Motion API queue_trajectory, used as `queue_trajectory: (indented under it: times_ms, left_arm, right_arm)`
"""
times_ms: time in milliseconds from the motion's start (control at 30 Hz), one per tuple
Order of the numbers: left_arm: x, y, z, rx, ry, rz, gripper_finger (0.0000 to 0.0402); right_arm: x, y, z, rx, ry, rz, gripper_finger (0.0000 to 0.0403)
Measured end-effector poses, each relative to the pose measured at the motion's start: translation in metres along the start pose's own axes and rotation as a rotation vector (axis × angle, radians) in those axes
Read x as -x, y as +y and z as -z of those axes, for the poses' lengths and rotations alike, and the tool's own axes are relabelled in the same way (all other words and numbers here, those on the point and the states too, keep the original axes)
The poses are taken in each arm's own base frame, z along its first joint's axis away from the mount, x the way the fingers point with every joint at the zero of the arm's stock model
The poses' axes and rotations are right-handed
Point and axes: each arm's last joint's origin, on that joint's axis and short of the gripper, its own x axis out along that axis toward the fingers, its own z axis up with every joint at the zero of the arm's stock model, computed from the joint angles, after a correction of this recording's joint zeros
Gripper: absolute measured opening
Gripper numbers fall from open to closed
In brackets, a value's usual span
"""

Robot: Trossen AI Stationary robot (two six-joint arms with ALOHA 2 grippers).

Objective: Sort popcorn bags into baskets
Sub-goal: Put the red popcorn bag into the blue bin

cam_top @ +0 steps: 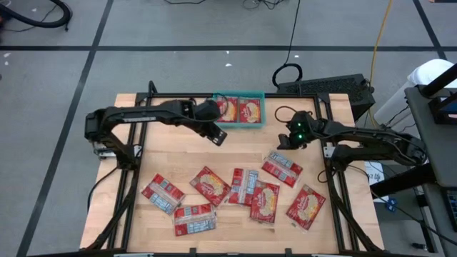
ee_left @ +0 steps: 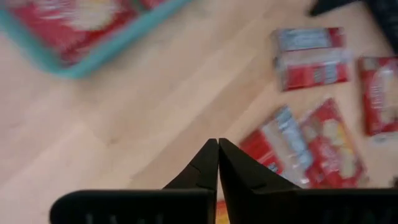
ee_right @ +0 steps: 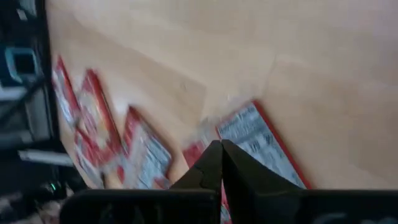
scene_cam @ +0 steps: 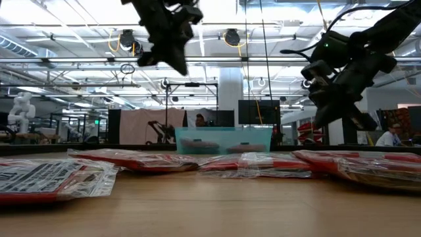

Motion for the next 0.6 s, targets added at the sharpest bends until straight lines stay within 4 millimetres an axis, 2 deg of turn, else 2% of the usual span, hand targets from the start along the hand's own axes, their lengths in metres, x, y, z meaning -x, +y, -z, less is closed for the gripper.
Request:
queue_trajectory:
  times_ms: [133,400,600]
  left_arm:
    - [0.014,-0.001,-0.002,-0.068,-0.051,0.023,0.0004]
    - [0.008,0.002,0.002,-0.118,-0.001,-0.003,0.0024]
    - [0.009,0.001,0.001,-0.116,-0.013,-0.002,0.0025]
  right_arm:
    - [0.0,-0.005,0.011,0.068,0.079,0.074,0.0032]
    - [0.0,-0.018,0.037,0.099,0.301,0.239,0.0132]
    - [-0.001,-0.018,0.047,0.14,0.321,0.314,0.0196]
